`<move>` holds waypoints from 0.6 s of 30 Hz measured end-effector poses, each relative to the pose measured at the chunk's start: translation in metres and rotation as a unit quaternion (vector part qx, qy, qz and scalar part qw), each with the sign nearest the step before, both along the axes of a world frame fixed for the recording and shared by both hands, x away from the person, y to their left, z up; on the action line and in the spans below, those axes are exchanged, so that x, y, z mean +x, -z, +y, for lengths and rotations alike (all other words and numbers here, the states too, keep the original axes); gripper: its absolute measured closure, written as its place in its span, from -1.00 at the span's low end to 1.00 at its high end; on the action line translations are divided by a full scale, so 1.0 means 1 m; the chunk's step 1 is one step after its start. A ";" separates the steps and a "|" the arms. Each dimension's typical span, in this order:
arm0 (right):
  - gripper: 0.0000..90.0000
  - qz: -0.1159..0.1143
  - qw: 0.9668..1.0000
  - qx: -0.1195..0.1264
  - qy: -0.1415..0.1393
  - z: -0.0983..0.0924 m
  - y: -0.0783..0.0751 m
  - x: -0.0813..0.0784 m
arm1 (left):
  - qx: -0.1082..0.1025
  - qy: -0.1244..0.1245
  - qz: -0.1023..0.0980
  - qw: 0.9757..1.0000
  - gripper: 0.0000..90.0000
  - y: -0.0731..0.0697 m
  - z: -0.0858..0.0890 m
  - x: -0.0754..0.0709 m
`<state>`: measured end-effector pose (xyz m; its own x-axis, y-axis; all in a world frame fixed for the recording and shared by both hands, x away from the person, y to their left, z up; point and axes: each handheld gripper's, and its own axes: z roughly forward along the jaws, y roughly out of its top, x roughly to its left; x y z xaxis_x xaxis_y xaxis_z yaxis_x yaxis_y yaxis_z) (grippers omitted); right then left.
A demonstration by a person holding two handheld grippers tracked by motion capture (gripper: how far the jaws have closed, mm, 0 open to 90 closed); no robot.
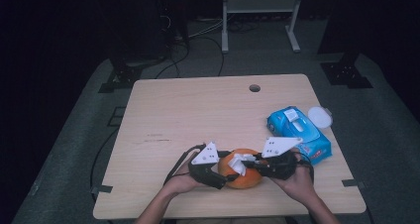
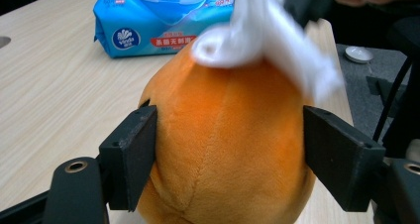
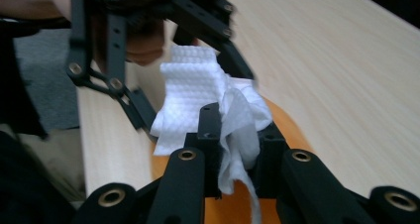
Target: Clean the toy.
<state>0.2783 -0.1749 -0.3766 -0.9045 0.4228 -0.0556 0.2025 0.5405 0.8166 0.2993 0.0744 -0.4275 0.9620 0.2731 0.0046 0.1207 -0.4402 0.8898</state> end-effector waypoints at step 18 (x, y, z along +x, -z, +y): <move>0.72 -0.002 1.000 -0.016 0.013 -0.007 -0.001 0.003 | 0.003 -0.001 0.004 1.000 -0.41 0.000 -0.004 -0.003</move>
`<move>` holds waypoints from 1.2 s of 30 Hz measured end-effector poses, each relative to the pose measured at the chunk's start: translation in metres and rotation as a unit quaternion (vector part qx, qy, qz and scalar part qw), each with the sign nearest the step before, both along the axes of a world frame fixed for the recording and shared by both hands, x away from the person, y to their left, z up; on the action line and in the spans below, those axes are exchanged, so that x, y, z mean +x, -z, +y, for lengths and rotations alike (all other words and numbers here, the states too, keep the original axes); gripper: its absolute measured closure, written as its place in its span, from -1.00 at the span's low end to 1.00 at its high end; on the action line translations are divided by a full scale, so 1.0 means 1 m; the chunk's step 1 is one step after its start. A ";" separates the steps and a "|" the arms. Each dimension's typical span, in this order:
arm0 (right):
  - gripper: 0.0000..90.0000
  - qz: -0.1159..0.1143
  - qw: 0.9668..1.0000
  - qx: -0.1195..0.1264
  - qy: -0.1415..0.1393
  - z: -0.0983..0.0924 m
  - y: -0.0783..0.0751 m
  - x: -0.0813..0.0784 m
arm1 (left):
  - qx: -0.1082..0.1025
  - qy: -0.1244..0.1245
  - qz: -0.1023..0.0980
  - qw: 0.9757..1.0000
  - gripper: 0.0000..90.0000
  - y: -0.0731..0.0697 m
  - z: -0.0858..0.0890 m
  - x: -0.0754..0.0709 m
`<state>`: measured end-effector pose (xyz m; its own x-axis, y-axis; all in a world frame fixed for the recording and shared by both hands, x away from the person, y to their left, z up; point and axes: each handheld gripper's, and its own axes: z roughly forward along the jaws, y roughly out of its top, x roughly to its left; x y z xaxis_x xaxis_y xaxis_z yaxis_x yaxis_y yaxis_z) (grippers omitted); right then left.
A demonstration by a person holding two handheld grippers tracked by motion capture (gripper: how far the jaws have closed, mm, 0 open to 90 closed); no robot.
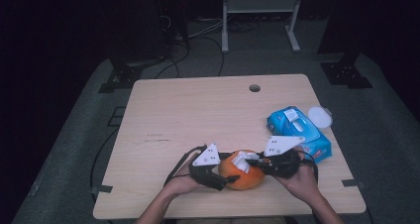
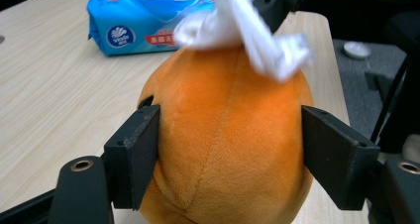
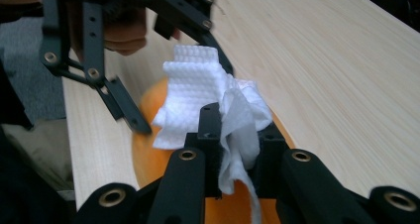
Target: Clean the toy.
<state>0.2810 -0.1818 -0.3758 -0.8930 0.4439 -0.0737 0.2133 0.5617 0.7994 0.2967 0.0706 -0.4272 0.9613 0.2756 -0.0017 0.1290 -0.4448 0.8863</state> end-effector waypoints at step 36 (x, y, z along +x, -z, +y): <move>0.73 0.033 0.999 -0.030 0.012 -0.017 0.002 0.011 | 0.024 0.020 0.003 1.000 -0.41 0.001 0.006 -0.001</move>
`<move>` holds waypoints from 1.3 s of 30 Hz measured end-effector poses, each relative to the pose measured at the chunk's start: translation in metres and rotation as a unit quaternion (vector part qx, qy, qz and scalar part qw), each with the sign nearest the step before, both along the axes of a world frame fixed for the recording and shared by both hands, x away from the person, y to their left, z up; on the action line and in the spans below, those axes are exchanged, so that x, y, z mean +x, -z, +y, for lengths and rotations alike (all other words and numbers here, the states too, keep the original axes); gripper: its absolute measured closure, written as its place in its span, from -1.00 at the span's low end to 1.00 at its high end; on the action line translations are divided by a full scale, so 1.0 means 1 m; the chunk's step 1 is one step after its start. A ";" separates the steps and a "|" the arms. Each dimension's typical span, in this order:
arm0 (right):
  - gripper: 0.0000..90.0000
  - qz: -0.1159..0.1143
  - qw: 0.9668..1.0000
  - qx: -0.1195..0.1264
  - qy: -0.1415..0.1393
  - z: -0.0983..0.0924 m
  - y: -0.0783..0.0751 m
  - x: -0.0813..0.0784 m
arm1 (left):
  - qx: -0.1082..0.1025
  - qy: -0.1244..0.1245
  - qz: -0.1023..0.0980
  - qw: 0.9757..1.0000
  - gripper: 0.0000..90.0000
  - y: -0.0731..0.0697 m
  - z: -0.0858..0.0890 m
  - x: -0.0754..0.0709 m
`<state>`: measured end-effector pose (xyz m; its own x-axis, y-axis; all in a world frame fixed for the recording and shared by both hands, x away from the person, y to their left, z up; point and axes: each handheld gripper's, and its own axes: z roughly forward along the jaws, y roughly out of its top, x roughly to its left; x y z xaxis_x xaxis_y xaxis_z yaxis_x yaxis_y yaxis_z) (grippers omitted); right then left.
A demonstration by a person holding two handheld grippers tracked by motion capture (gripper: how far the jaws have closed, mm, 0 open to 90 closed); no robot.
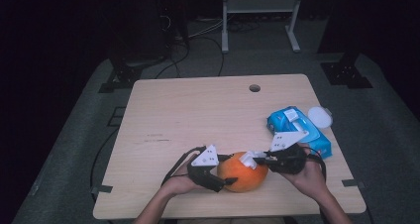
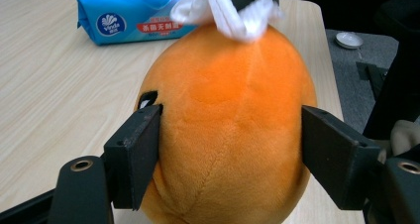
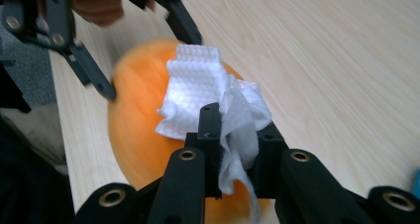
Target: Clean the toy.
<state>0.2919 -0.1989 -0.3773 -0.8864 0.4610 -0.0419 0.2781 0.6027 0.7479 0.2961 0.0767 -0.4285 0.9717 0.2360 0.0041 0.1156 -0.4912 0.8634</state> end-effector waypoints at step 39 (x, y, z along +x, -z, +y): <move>0.73 0.008 1.000 0.000 -0.021 -0.005 0.001 0.001 | -0.001 -0.027 0.023 0.999 -0.41 0.002 0.004 0.008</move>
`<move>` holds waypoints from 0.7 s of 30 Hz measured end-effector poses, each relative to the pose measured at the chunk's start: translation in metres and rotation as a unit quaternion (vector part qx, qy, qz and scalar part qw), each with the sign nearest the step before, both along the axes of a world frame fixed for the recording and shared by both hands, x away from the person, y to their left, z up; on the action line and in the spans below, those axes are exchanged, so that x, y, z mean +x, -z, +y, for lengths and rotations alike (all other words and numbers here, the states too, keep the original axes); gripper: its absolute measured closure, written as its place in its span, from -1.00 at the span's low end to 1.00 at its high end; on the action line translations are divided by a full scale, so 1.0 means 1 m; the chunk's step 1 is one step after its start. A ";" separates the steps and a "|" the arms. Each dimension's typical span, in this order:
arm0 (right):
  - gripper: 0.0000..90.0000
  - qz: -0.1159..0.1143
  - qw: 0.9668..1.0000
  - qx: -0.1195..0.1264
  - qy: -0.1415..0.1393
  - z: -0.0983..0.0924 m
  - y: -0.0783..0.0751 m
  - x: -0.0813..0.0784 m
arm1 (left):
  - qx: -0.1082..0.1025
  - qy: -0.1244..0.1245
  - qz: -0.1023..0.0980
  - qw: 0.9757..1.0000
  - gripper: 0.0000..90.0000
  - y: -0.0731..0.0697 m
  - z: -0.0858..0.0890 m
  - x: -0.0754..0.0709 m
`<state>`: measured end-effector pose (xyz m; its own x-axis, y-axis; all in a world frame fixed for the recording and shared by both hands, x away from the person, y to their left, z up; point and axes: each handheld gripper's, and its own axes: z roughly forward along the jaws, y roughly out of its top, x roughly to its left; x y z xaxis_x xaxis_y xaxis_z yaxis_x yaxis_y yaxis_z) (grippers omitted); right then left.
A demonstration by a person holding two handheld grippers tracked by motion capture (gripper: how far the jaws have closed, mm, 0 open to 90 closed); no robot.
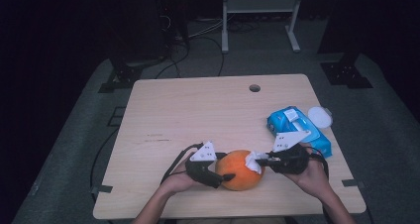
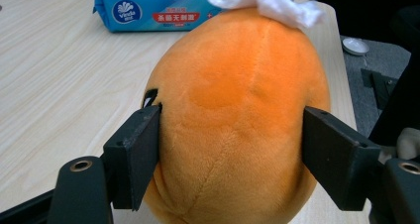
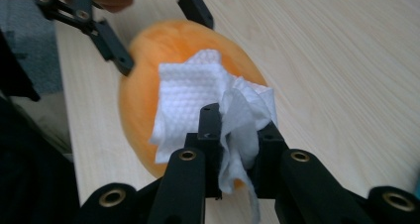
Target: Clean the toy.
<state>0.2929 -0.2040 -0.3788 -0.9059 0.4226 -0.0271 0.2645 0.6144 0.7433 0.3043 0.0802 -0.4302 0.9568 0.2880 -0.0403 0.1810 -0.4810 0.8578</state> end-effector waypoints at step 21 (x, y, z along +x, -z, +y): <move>0.73 0.021 1.000 0.011 0.012 -0.011 0.008 0.007 | -0.014 0.012 -0.006 1.000 -0.44 0.001 0.002 -0.001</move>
